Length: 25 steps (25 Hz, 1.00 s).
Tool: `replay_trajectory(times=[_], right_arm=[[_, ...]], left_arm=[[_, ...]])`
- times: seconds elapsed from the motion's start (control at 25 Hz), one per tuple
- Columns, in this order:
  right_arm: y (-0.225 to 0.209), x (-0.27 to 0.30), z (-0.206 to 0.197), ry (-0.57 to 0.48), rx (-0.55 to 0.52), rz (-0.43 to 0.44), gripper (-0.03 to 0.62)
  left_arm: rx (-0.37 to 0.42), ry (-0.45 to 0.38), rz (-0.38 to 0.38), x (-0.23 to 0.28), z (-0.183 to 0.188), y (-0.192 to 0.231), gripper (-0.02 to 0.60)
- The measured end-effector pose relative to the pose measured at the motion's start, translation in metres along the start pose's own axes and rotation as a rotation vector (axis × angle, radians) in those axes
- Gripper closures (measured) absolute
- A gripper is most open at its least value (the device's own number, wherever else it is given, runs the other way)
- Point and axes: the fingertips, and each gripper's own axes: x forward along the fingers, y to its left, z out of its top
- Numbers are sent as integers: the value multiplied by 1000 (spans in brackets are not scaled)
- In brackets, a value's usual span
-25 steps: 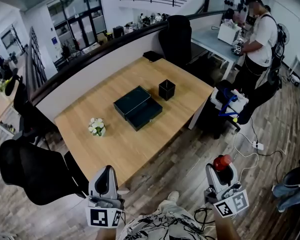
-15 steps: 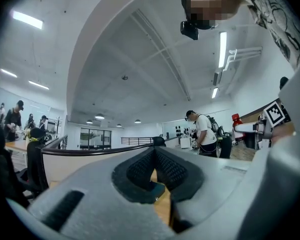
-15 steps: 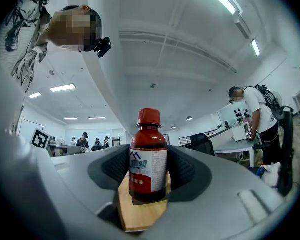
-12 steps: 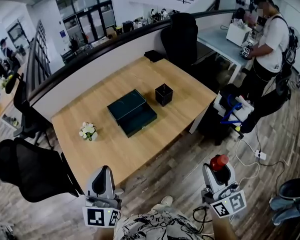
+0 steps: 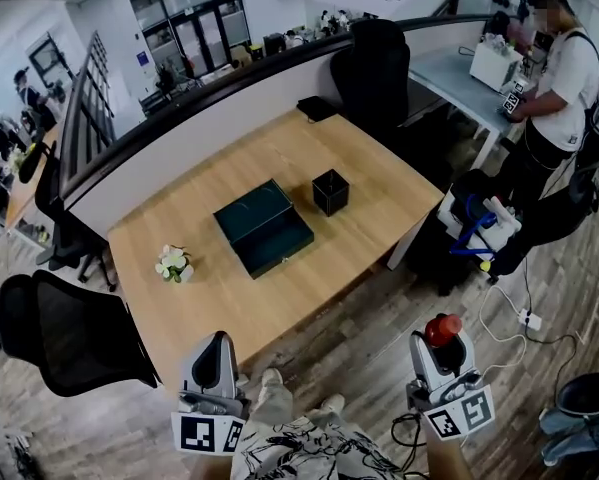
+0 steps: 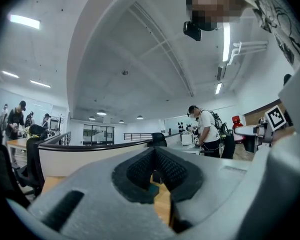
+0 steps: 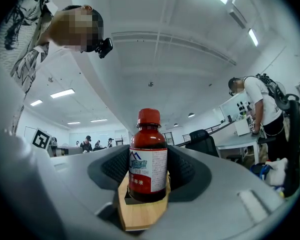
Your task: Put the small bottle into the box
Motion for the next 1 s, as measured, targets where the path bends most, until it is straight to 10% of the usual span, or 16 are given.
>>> replay_trajectory(times=[1.0], right_arm=[[-108, 113, 25, 1, -94, -100, 359]], left_arm=[[-19, -85, -72, 198, 7, 21, 581]])
